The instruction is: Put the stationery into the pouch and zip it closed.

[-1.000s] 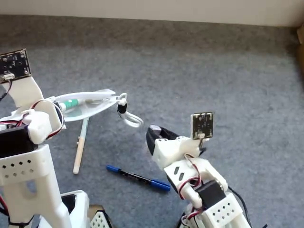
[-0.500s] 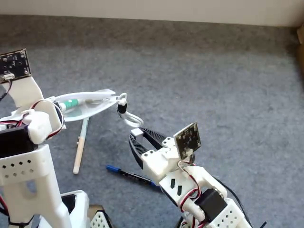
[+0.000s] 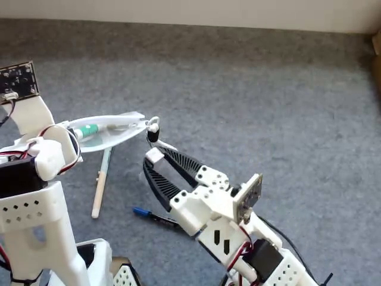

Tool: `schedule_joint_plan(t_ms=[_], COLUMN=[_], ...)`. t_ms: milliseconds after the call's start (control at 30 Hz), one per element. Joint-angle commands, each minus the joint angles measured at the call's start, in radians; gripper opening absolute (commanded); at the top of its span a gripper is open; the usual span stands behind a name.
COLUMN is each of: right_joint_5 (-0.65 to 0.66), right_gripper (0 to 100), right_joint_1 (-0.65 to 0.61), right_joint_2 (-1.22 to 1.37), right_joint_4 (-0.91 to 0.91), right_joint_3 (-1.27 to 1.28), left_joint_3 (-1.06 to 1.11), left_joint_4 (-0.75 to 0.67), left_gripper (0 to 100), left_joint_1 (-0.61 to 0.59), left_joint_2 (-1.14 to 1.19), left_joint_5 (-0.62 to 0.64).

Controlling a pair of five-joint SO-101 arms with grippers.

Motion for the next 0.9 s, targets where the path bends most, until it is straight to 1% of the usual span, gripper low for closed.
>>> schedule_joint_plan(t_ms=[0,133,333,733,867], right_joint_5=[0.015,0.015,0.015,0.015,0.015], right_gripper=[0.4,0.4,0.4,0.4,0.4], right_joint_1=[-0.039,-0.039,-0.039,-0.036,-0.004], right_joint_2=[0.056,0.222,0.455,0.846,0.957], right_joint_4=[-0.085,-0.162,-0.366,-0.783,-0.924], right_joint_3=[-0.150,-0.234,-0.326,-0.331,-0.332], left_joint_3=[0.002,0.002,0.002,0.002,0.002], left_joint_4=[-0.020,-0.020,-0.020,-0.020,-0.020], left_gripper=[1,1,1,1,1], left_joint_1=[0.016,0.016,0.016,0.016,0.016], left_joint_2=[0.008,0.008,0.008,0.008,0.008], left_joint_5=[0.003,0.003,0.003,0.003,0.003])
